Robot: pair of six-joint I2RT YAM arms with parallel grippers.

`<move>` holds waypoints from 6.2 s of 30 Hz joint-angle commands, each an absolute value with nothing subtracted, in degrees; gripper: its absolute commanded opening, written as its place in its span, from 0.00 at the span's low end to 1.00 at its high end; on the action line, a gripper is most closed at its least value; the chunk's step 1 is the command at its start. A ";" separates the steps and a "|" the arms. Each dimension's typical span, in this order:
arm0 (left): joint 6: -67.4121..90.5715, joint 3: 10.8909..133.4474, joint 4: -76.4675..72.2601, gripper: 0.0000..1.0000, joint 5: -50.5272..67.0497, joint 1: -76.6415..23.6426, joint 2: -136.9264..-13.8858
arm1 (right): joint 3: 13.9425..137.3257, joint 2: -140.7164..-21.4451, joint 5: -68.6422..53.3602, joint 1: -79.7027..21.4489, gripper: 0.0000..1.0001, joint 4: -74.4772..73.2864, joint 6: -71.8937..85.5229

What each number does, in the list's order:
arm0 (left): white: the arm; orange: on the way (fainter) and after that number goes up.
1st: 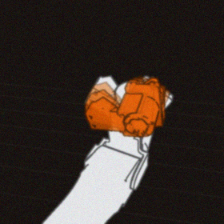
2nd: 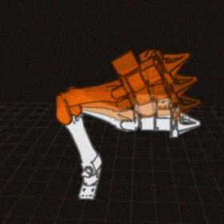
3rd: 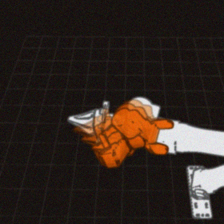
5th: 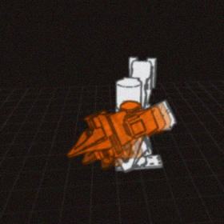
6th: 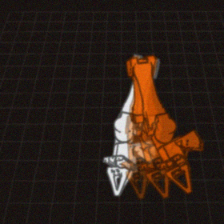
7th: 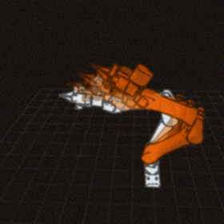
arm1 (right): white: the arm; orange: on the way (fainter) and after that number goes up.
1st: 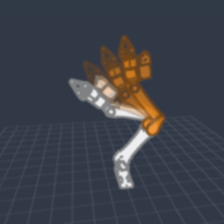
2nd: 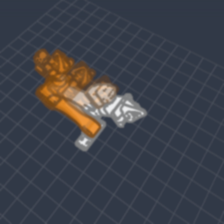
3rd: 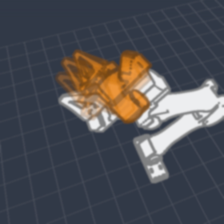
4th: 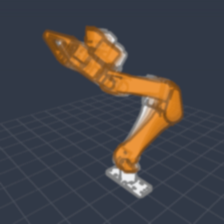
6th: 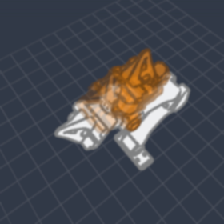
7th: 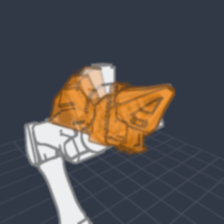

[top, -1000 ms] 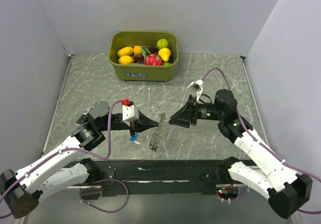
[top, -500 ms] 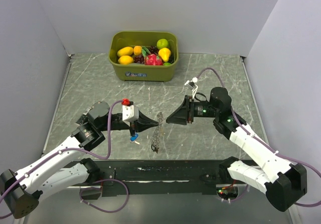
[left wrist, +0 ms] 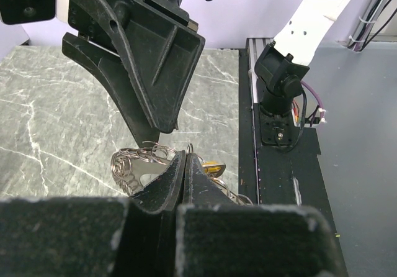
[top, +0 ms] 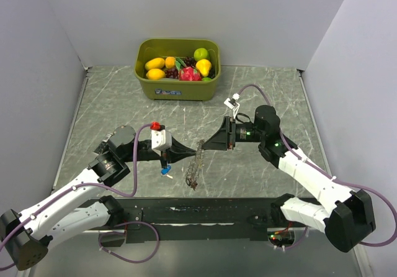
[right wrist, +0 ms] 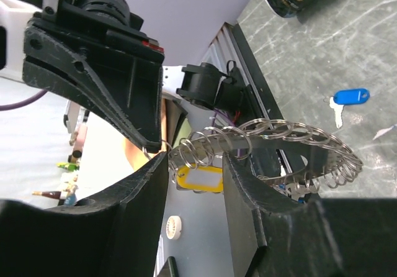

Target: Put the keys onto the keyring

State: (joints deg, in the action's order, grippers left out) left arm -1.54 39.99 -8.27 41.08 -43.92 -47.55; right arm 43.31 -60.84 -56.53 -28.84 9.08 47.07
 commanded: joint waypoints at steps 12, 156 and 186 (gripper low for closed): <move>-2.46 42.36 -11.07 0.01 41.13 -43.95 -46.14 | 40.61 -63.19 -58.88 -28.92 0.41 19.58 51.50; 21.18 48.35 -31.55 0.01 53.44 -42.36 -61.09 | 31.64 -47.90 -53.61 -30.67 0.00 55.11 42.10; 11.68 45.43 -16.53 0.01 34.62 -41.05 -50.00 | 35.95 -35.51 -38.77 -30.76 1.00 19.53 19.34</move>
